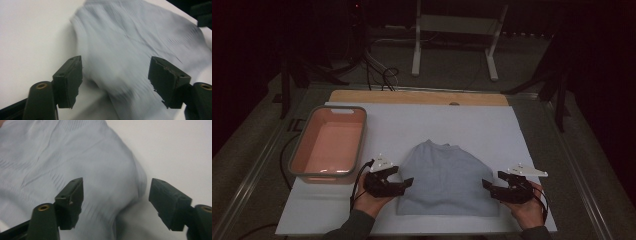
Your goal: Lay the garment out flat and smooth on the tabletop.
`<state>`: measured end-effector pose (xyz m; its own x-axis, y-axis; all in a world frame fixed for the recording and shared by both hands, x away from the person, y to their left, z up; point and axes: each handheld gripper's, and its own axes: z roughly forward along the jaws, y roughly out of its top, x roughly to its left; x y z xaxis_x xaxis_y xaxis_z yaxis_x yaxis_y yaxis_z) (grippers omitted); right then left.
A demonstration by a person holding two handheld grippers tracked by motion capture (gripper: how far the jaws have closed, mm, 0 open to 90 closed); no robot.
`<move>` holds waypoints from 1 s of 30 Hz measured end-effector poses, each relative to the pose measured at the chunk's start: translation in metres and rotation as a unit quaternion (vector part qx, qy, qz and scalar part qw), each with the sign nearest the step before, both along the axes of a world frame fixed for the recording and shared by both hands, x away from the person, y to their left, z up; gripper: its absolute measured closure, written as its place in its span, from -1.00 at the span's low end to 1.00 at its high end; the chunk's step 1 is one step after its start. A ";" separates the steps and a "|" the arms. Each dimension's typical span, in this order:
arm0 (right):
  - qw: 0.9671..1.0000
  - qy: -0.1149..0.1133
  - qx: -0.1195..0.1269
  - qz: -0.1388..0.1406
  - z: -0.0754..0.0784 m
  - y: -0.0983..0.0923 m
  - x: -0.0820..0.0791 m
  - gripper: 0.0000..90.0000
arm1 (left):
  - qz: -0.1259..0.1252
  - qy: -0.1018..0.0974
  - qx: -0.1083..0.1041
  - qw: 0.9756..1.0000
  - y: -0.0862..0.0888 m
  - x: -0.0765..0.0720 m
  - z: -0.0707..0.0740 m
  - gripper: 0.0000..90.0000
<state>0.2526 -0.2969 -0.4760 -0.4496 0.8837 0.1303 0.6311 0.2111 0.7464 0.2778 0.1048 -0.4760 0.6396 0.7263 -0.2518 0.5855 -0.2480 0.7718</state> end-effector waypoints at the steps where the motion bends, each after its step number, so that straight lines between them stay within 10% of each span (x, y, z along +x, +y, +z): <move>1: 1.000 -0.002 0.001 -0.001 0.000 0.001 0.002 -0.44 | 0.007 -0.003 -0.003 1.000 0.000 0.005 0.001 -0.37; 22: 0.999 -0.022 0.027 -0.010 0.005 0.019 0.031 -0.50 | 0.046 0.032 -0.027 0.998 -0.014 0.060 -0.009 -0.24; 30: 0.999 -0.036 0.009 0.009 0.011 0.031 0.028 -0.44 | 0.030 0.037 -0.031 0.998 -0.025 0.062 -0.012 0.78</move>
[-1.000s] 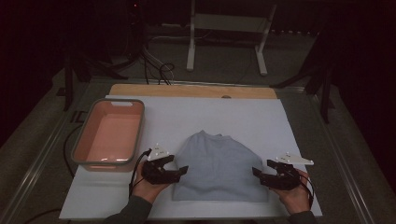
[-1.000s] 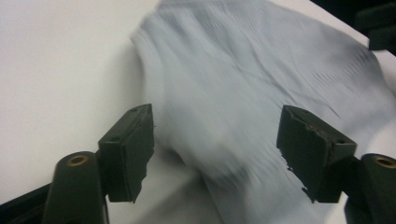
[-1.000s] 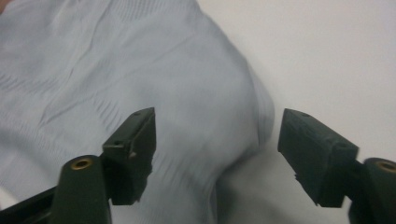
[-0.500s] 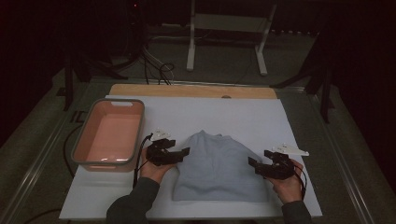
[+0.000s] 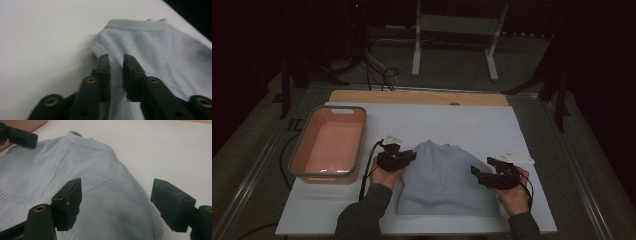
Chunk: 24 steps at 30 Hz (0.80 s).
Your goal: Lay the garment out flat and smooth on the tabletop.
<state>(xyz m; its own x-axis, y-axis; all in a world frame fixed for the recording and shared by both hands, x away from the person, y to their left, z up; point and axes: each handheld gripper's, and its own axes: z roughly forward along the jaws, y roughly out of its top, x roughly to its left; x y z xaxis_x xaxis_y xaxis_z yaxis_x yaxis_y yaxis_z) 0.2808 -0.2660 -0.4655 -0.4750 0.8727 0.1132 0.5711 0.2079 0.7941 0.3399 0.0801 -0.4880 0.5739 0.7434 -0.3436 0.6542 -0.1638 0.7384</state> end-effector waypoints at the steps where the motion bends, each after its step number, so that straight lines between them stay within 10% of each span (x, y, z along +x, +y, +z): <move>1: 1.000 -0.001 -0.001 0.003 0.000 0.001 0.000 -0.44 | -0.007 -0.003 0.001 1.000 -0.002 -0.001 0.001 0.81; 12: 1.000 -0.010 0.000 0.018 0.006 0.014 0.000 -0.40 | -0.083 -0.039 0.002 0.996 -0.035 -0.028 0.013 0.88; 24: 0.998 -0.020 0.016 0.050 0.019 0.042 0.003 -0.28 | -0.172 -0.052 0.015 0.984 -0.074 -0.063 0.002 0.88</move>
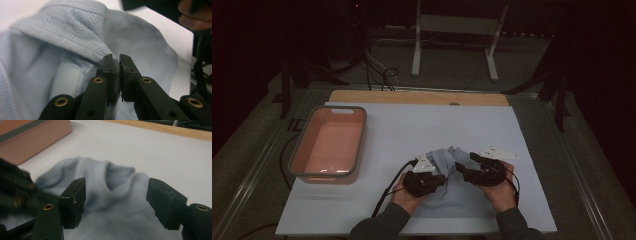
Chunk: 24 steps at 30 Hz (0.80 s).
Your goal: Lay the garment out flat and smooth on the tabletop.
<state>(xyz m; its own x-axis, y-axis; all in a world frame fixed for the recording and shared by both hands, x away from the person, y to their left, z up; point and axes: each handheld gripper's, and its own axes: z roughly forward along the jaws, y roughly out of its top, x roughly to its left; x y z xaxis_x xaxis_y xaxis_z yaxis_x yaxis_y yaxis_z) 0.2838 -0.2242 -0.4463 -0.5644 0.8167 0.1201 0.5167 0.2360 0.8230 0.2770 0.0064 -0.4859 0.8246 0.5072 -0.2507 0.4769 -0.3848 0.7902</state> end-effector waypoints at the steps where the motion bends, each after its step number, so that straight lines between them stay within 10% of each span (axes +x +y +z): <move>1: 1.000 0.000 0.000 0.004 0.000 0.003 0.000 -0.27 | -0.010 -0.002 0.006 1.000 -0.002 -0.002 -0.001 0.88; 13: 0.999 0.039 -0.027 0.008 -0.012 0.025 0.012 -0.11 | -0.045 -0.003 0.033 0.998 -0.014 -0.018 -0.012 0.88; 18: 0.997 0.057 -0.051 0.031 -0.017 0.030 0.011 0.76 | -0.045 0.009 0.014 0.999 -0.008 -0.016 -0.008 0.85; 24: 0.997 0.040 -0.049 0.036 -0.009 0.019 0.001 0.85 | -0.034 -0.005 -0.017 0.999 0.004 -0.013 0.006 0.73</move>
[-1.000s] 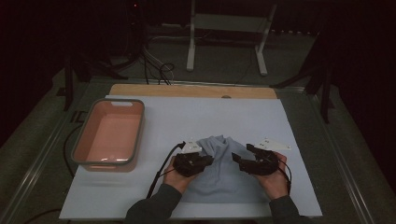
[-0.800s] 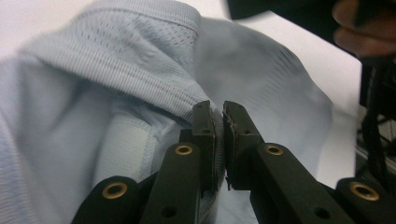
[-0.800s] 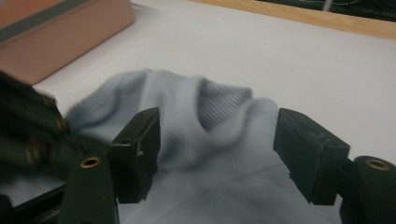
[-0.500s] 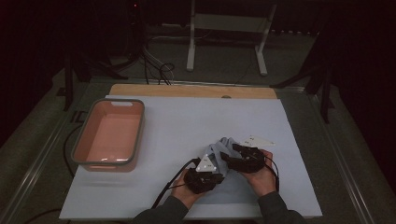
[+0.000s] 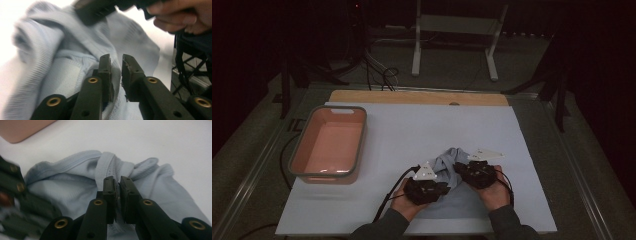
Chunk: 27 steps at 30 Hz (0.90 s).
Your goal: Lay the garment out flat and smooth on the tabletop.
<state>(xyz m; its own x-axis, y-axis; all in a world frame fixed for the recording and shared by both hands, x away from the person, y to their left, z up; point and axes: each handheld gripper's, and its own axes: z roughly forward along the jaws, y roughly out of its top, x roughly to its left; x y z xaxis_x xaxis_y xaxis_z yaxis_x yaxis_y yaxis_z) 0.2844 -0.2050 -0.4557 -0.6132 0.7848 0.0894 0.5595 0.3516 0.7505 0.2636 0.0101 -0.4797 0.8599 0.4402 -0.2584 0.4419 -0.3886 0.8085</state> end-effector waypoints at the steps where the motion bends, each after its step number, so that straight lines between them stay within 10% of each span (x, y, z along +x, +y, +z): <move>1: 1.000 -0.002 0.004 0.000 0.001 -0.003 -0.002 0.85 | 0.002 -0.005 -0.003 1.000 0.003 0.001 0.003 0.70; 10: 0.999 -0.034 0.018 -0.010 0.006 -0.023 -0.018 0.84 | 0.045 -0.039 -0.023 0.998 0.023 0.010 0.031 0.49; 27: 0.993 -0.105 0.048 -0.015 0.024 -0.036 -0.033 0.86 | 0.078 -0.034 -0.013 0.996 0.016 0.032 0.034 0.21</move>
